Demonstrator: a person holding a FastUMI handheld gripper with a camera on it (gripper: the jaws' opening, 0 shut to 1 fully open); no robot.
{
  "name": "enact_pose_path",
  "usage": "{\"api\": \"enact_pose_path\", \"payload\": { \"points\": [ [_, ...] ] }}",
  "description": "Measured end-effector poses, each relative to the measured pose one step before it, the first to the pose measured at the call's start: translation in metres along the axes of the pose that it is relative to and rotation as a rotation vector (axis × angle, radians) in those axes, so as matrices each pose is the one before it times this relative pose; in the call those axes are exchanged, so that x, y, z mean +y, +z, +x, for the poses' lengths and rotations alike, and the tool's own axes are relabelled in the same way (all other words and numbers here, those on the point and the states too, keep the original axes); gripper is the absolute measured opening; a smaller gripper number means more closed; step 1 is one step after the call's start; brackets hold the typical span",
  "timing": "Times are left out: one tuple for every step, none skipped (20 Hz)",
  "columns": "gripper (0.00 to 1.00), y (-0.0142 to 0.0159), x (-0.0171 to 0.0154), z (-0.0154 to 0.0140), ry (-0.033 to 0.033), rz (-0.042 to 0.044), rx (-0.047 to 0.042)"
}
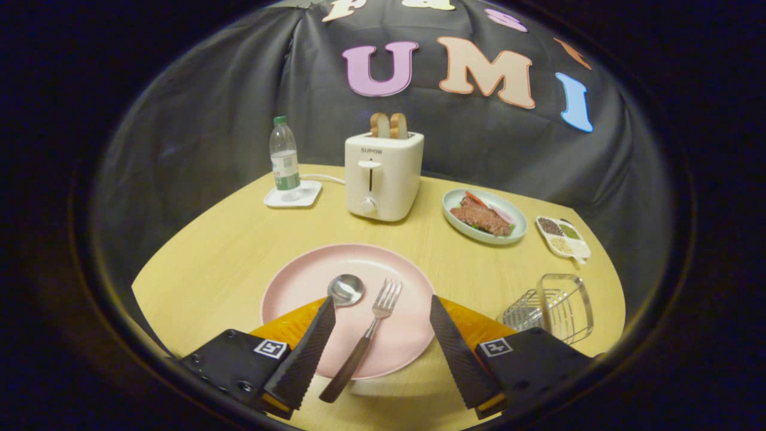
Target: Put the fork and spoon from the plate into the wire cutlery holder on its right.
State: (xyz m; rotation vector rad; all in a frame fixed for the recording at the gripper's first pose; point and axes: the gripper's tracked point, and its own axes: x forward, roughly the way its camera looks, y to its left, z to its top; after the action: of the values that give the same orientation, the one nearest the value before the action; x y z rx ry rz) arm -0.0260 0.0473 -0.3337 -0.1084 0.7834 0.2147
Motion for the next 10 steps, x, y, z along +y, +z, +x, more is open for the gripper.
{"api": "enact_pose_path", "payload": {
  "points": [
    [1.00,-0.00708,0.00117,0.00347,-0.00137,-0.00667,0.02611],
    [0.99,-0.00898,0.00147,0.00283,0.00291,-0.00521,0.02482],
    [0.99,-0.00588,0.00194,0.00304,0.00402,-0.00182,0.02283],
    [0.98,-0.00514,0.00107,0.00374,0.00191,-0.00187,0.01997],
    [0.93,-0.00471,0.00158,0.00364,0.00324,-0.00070,0.01774],
    [0.88,-0.00312,0.00128,0.00162,0.00082,-0.00222,0.01643],
    [0.83,-0.00268,0.00182,0.00258,0.00631,-0.00087,0.01270],
    [0.78,-0.00276,0.00243,0.00283,0.00350,0.00049,0.01143],
    [0.73,-0.00152,0.00065,0.00136,-0.00121,-0.00151,0.01086],
    [0.68,-0.00134,0.00002,0.00134,-0.00296,-0.00104,0.01131]
  ]
}}
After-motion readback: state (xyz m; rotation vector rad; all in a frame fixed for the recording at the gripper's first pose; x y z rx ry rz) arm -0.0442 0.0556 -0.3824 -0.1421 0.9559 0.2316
